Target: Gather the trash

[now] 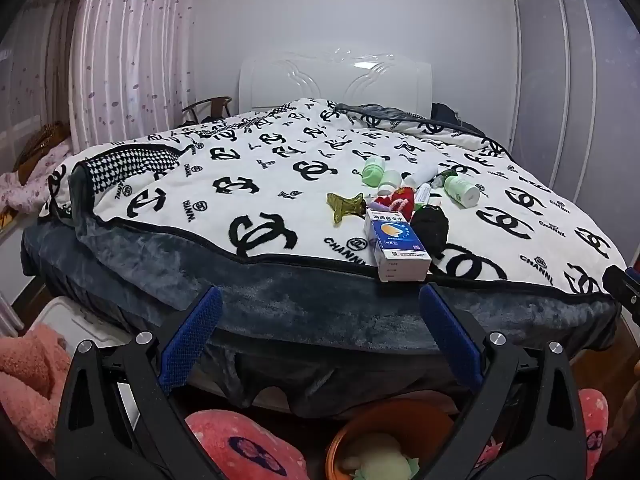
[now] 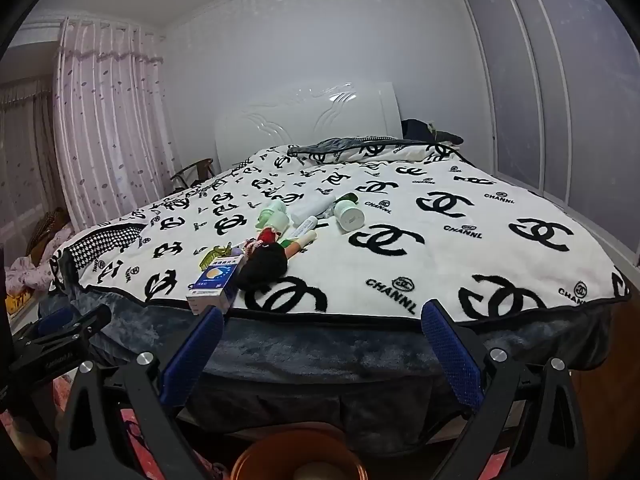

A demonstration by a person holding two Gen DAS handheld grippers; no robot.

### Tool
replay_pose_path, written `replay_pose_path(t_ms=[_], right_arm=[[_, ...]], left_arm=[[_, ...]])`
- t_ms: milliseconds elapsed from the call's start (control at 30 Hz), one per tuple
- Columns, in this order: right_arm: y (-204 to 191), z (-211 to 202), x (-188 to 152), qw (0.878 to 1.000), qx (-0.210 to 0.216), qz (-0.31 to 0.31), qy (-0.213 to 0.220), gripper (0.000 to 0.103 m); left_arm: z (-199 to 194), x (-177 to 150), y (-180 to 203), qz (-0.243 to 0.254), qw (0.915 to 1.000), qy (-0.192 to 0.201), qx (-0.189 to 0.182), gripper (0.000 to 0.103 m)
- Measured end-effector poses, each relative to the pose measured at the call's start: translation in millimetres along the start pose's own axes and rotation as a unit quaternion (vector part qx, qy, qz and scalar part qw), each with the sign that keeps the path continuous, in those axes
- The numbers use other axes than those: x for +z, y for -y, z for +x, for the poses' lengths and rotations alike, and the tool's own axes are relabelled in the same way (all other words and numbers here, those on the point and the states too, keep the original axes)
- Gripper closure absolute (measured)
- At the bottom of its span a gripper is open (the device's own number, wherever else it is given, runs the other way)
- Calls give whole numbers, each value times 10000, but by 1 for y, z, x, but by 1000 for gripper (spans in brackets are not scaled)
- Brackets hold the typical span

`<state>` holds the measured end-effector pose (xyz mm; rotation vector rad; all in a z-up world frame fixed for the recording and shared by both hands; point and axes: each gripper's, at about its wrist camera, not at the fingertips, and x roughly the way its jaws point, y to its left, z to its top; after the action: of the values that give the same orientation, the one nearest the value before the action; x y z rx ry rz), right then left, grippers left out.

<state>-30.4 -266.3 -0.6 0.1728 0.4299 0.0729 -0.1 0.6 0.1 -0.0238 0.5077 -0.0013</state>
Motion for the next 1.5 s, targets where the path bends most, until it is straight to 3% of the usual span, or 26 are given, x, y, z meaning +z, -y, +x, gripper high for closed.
replay_pose_path(t_ms=[1500], right_arm=[[-2, -4, 0, 10000, 20, 26, -41, 5]], left_arm=[[-1, -1, 1, 10, 10000, -32, -4, 7]])
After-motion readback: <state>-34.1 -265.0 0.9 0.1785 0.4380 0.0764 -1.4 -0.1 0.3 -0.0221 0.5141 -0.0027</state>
